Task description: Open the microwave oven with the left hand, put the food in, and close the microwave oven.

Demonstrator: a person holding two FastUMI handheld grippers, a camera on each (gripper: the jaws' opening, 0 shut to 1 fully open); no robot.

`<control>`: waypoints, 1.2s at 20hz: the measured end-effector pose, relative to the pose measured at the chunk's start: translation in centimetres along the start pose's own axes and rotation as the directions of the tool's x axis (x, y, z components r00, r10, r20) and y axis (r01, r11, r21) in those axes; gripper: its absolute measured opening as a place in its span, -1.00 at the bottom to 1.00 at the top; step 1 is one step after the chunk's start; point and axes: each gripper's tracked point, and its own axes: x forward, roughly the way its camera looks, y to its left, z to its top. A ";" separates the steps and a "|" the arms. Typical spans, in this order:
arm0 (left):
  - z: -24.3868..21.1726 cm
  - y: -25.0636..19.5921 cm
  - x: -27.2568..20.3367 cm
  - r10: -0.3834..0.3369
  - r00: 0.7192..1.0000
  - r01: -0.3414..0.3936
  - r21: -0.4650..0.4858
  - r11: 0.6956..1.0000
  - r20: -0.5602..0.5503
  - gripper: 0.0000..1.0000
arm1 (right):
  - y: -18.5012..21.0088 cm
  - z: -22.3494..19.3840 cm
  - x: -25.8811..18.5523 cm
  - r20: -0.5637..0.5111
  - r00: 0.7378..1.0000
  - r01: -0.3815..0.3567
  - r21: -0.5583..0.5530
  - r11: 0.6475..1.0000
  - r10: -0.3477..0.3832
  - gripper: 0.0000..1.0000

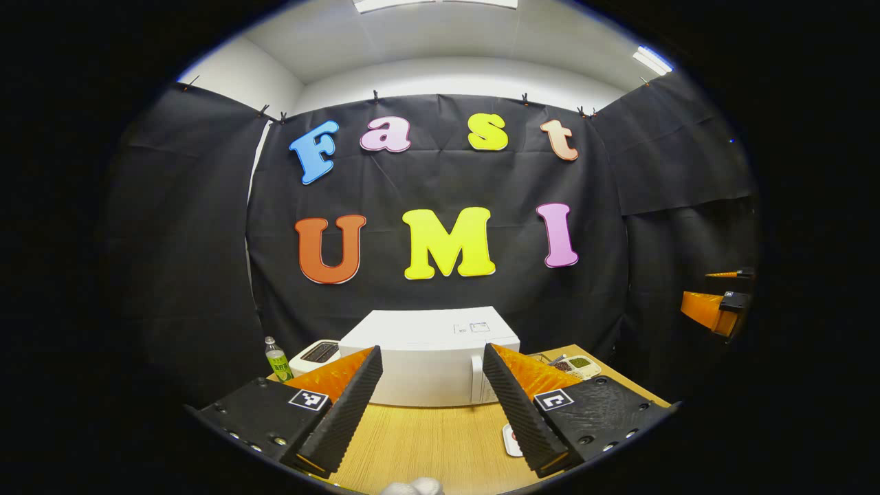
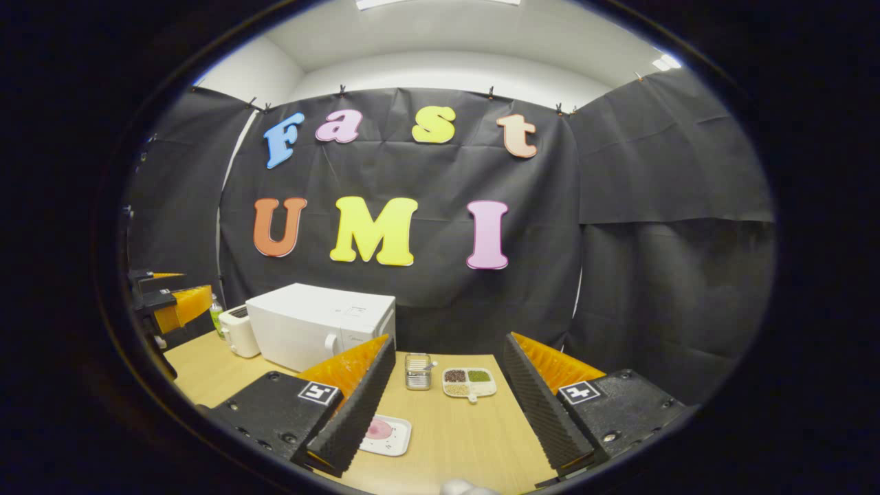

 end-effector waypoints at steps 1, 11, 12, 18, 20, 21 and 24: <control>-0.1 0.0 0.1 0.001 1.000 -0.001 0.000 1.000 -0.002 0.86 | 0.0 0.0 -0.1 -0.001 1.000 0.000 0.001 1.000 0.000 0.86; -6.7 -3.8 6.5 -0.049 0.998 0.049 0.000 0.999 -0.036 0.85 | -0.8 1.8 -1.1 0.000 1.000 -0.006 0.011 1.000 0.006 1.00; -7.7 -4.5 7.6 -0.057 0.997 0.056 -0.021 0.998 -0.047 0.86 | -0.9 2.0 -1.1 -0.003 1.000 -0.004 0.011 1.000 0.004 1.00; -13.1 -7.6 15.7 -0.057 0.994 0.051 -0.064 0.997 -0.096 0.86 | -2.1 2.5 -1.2 -0.031 0.999 0.020 -0.019 1.000 -0.020 1.00; -14.9 -8.1 18.5 -0.051 0.991 0.043 -0.067 0.997 -0.122 0.86 | -2.7 2.4 -1.0 -0.045 0.998 0.030 -0.026 0.999 -0.031 1.00; -16.0 -8.2 19.7 -0.047 0.990 0.038 -0.064 0.997 -0.136 0.86 | -3.0 2.1 -0.9 -0.055 0.998 0.035 -0.030 0.999 -0.037 1.00; -18.7 -8.2 22.4 -0.028 0.983 0.018 -0.058 0.998 -0.179 0.86 | -4.5 1.6 -0.8 -0.074 0.995 0.067 -0.056 0.996 -0.071 1.00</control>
